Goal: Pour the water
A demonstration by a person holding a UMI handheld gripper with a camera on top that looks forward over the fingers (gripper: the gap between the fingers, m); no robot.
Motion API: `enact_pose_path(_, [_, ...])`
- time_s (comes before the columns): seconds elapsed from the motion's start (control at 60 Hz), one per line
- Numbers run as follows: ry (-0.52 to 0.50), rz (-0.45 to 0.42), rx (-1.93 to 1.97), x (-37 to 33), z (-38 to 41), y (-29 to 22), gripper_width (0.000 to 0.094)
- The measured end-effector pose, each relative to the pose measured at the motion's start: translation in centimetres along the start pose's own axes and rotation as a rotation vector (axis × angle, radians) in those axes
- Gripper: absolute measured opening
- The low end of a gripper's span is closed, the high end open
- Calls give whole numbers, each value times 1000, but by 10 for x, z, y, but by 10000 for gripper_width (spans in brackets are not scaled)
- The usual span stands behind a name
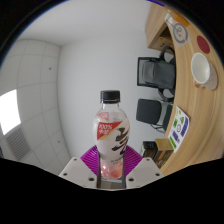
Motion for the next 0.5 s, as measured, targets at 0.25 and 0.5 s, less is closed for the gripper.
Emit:
enact_pose_path(0.25, [-44,-116,594,-24,-87,-93,277])
enact_pose_path(0.5, [3,-64,654,-23,-111,-104,276])
Point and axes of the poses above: the point between the fingertips, and its own axes, seen from behind it with the camera up: z to the left, y down, x forward, the way the camera looks, the point moved 3 cm from there along -x, backward, against the way the camera looks, and after that the axes turned 2 degrees about z, right-handed, at the moved point
